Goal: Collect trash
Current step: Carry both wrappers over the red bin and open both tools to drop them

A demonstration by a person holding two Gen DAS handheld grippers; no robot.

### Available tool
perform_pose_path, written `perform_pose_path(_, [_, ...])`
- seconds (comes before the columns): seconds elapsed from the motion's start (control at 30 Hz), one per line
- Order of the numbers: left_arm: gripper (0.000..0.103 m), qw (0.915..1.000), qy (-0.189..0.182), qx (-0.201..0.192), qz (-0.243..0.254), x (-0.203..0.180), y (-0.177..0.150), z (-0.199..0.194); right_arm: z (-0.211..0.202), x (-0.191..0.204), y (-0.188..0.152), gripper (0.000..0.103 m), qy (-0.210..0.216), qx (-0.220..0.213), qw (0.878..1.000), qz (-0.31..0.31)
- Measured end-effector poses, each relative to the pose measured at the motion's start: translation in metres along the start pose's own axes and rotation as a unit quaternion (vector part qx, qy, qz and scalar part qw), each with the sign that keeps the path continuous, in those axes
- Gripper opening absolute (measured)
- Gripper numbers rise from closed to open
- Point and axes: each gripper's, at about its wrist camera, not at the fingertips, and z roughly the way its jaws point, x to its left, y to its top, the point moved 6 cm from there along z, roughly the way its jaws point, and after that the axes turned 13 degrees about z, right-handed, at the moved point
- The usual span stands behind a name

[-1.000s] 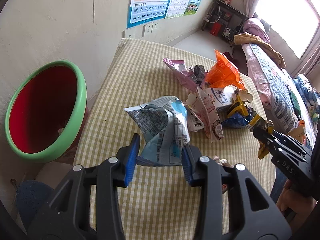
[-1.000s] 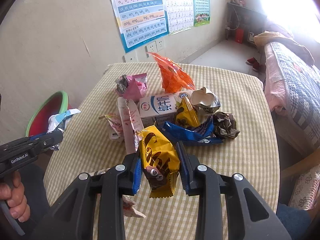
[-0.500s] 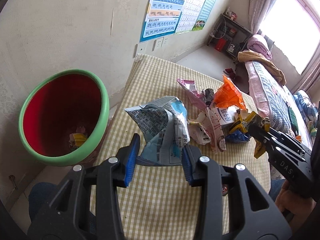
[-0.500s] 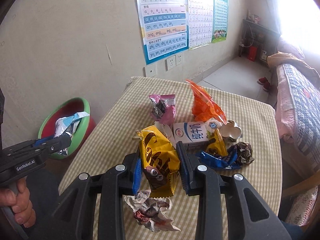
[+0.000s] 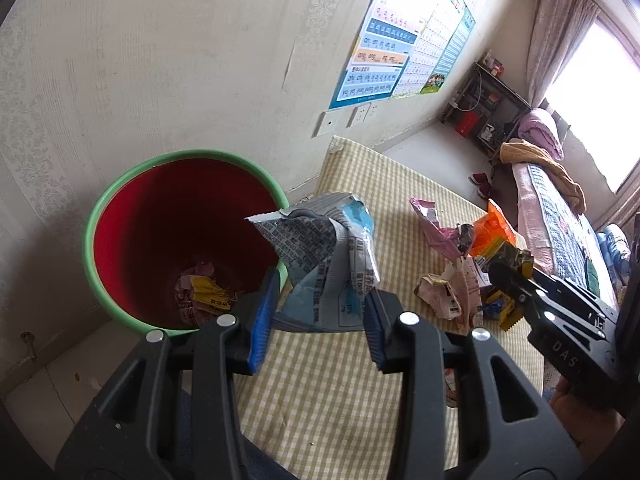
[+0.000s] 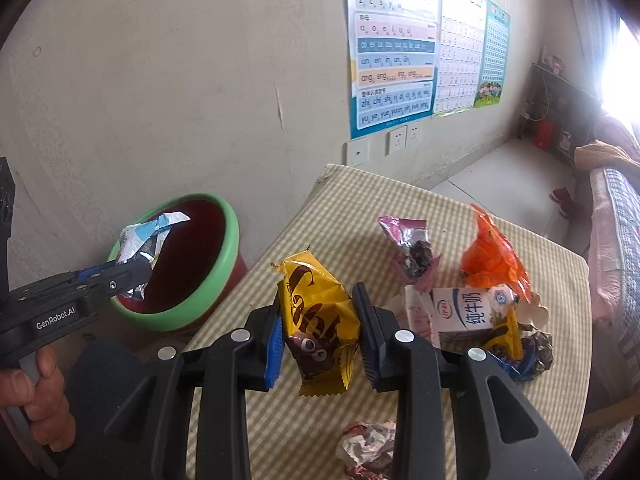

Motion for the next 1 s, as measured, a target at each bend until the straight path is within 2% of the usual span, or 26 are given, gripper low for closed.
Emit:
perform_pose_path(0.73, [0.038, 0.9956, 0.051, -0.008, -0.078, 0.110, -0.003, -0.012, 0.054, 0.125, 0.022, 0.031, 0.071, 0.021, 0.995, -0.071])
perform_pose_path(1.0, [0.038, 0.9936, 0.055, -0.005, -0.099, 0.136, -0.006, -0.007, 0.082, 0.158, 0.022, 0.031, 0.088, 0.036, 0.992, -0.086])
